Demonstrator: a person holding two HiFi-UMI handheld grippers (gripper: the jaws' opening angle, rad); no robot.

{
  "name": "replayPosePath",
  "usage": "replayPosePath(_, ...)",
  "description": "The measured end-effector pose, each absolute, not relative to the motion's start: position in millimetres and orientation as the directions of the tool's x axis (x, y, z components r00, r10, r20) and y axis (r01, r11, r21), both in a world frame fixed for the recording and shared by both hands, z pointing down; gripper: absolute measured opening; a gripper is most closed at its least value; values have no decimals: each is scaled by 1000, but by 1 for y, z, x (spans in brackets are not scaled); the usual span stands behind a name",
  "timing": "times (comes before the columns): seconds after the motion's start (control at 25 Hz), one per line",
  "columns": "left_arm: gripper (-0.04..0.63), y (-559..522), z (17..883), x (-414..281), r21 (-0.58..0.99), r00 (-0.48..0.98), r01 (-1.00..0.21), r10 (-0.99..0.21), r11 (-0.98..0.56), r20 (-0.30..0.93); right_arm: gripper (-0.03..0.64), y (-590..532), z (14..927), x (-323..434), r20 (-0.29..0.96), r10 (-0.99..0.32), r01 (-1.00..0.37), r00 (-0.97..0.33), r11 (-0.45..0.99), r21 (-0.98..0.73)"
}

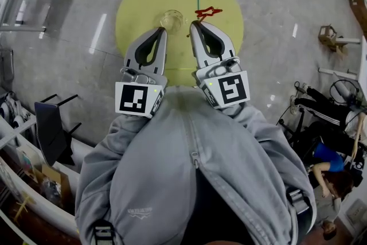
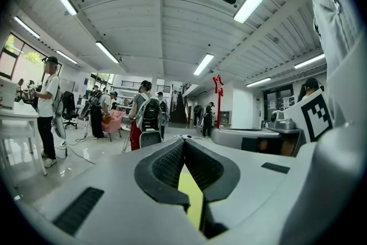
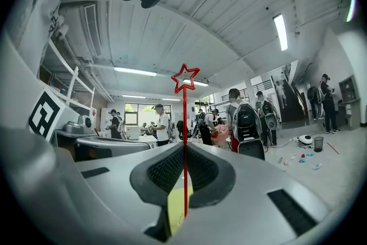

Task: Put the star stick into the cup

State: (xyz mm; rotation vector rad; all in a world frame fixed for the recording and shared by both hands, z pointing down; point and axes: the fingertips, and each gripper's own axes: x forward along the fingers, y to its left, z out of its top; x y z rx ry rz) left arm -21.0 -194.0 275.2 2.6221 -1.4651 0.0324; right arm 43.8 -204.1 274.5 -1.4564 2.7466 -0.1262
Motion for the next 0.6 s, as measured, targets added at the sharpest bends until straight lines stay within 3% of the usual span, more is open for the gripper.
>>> replayPosePath(0.6, 17, -234, 295, -29, 115, 547, -836, -829, -536, 113, 34, -249, 293, 30, 28, -831, -829, -555, 551, -93)
